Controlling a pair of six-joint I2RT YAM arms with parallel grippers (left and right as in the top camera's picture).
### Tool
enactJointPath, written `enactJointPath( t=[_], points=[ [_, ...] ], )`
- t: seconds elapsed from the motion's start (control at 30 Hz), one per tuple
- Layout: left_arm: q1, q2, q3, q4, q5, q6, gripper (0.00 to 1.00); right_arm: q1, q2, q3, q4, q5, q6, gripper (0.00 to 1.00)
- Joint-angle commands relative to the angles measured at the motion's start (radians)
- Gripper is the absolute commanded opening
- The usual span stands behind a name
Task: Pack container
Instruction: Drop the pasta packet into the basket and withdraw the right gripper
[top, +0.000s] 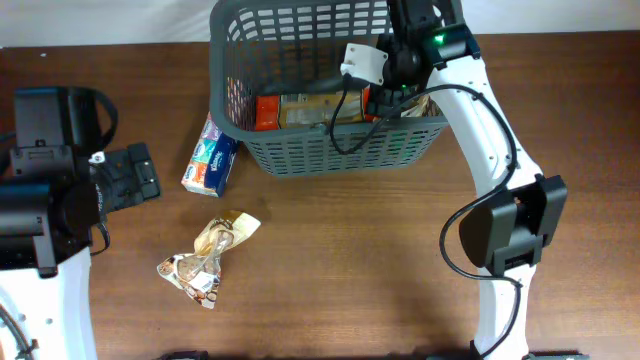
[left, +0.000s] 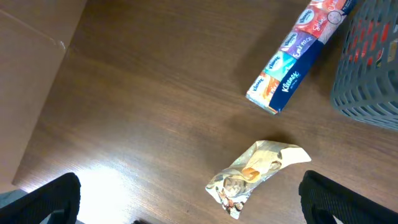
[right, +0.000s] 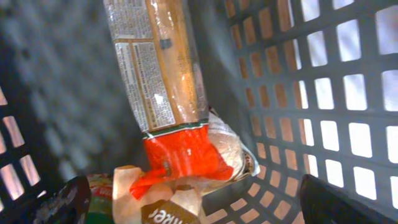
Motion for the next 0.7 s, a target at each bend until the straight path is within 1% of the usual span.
enactJointPath(
  t=[0.0, 0.03, 0.13, 0.17, 0.2, 0.23, 0.33, 0.4, 0.47, 0.57, 0.67],
  points=[
    [0.004, 0.003, 0.003, -0.001, 0.007, -0.01, 0.99, 0.002, -0.05, 0.034, 0.045, -0.013, 0.097, 0.99],
    [0.004, 0.003, 0.003, 0.0, 0.008, -0.01, 0.99, 0.005, -0.054, 0.05, 0.07, -0.013, 0.158, 0.99],
    [0.004, 0.003, 0.003, 0.0, 0.008, -0.01, 0.99, 0.008, -0.073, 0.145, 0.146, 0.0, 0.426, 0.99],
    [0.004, 0.003, 0.003, 0.0, 0.008, -0.01, 0.99, 0.008, -0.079, 0.18, 0.156, 0.01, 0.491, 0.99],
    [0.004, 0.003, 0.003, -0.001, 0.008, -0.01, 0.99, 0.0, -0.085, 0.259, 0.161, 0.05, 0.588, 0.98],
    [0.004, 0.003, 0.003, -0.001, 0.008, -0.01, 0.99, -0.006, -0.089, 0.316, 0.154, 0.097, 0.642, 0.99],
    [0.004, 0.003, 0.003, -0.002, 0.009, -0.01, 0.99, -0.03, -0.096, 0.481, 0.103, 0.291, 0.755, 0.99],
    [0.004, 0.003, 0.003, -0.013, 0.029, -0.01, 0.99, -0.053, -0.1, 0.576, 0.034, 0.399, 0.776, 0.99],
    [0.004, 0.003, 0.003, -0.02, 0.062, -0.01, 0.99, -0.099, -0.11, 0.694, -0.087, 0.509, 0.781, 0.99],
    [0.004, 0.003, 0.003, -0.02, 0.091, -0.01, 0.99, -0.179, -0.123, 0.793, -0.215, 0.548, 0.844, 0.99],
    [0.004, 0.003, 0.003, -0.02, 0.097, -0.01, 0.99, -0.292, -0.138, 0.863, -0.349, 0.548, 0.968, 0.98]
  ],
)
